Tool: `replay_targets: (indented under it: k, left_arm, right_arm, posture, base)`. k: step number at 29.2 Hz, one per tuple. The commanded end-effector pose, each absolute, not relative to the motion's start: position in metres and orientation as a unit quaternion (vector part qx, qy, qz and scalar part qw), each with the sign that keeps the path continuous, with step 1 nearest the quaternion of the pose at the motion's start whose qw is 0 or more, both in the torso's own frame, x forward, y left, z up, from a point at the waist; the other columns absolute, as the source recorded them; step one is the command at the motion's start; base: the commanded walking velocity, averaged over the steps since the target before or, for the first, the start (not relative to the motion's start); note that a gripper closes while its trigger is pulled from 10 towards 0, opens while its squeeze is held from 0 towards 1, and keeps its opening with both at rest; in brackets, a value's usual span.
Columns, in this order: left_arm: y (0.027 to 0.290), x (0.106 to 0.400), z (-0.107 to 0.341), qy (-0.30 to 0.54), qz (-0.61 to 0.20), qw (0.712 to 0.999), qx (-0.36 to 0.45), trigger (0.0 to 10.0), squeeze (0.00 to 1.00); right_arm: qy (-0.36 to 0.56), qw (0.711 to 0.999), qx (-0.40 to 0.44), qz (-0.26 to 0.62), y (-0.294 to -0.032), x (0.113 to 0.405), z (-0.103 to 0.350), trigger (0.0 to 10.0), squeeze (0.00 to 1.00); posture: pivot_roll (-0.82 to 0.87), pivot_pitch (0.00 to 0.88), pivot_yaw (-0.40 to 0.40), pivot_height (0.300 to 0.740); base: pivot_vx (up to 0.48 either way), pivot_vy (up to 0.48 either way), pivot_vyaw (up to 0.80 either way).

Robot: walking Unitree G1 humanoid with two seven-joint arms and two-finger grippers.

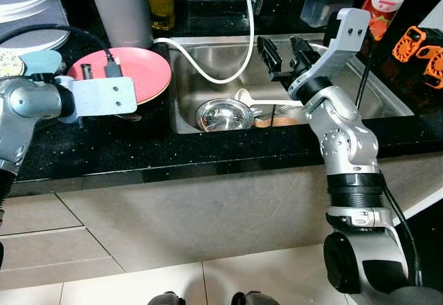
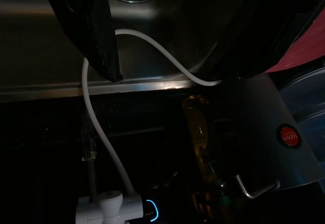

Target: Kitchen organization

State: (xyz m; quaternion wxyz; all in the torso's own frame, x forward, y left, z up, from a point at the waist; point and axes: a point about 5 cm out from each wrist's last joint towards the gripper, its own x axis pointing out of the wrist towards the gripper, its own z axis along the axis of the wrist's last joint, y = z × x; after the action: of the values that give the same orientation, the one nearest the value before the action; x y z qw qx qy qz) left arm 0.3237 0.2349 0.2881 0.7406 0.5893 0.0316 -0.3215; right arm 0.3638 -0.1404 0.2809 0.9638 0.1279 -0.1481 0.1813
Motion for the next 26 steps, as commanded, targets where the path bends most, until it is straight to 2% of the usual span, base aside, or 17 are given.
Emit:
replay_targets:
  k: [1, 7, 11, 20, 26]
  left_arm:
    - [0.231, 0.323, 0.284, 0.03, -0.336, 0.744, 0.577, 10.0, 0.0]
    - [0.236, 0.324, 0.279, 0.042, -0.334, 0.745, 0.577, 10.0, 0.0]
    - [0.251, 0.33, 0.267, 0.076, -0.31, 0.756, 0.572, 10.0, 0.0]
    - [0.268, 0.334, 0.259, 0.114, -0.28, 0.763, 0.571, 10.0, 0.0]
    - [0.275, 0.337, 0.257, 0.125, -0.257, 0.758, 0.587, 10.0, 0.0]
  right_arm:
    - [-0.141, 0.964, 0.135, 0.183, -0.141, 0.364, 0.279, 10.0, 0.0]
    - [-0.141, 0.963, 0.136, 0.184, -0.14, 0.364, 0.279, 10.0, 0.0]
    - [-0.142, 0.963, 0.136, 0.185, -0.14, 0.364, 0.279, 10.0, 0.0]
    - [-0.143, 0.963, 0.135, 0.187, -0.14, 0.364, 0.28, 10.0, 0.0]
    - [-0.143, 0.963, 0.133, 0.187, -0.14, 0.364, 0.281, 10.0, 0.0]
  posture:
    - [0.14, 0.044, -0.035, 0.74]
    - [0.14, 0.042, -0.034, 0.74]
    - [0.14, 0.04, -0.036, 0.74]
    - [0.14, 0.034, -0.037, 0.74]
    - [0.13, 0.034, -0.04, 0.74]
  base:
    - [0.0, 0.0, 0.0]
    - [0.0, 0.0, 0.0]
    - [0.0, 0.0, 0.0]
    - [0.0, 0.0, 0.0]
    - [0.0, 0.0, 0.0]
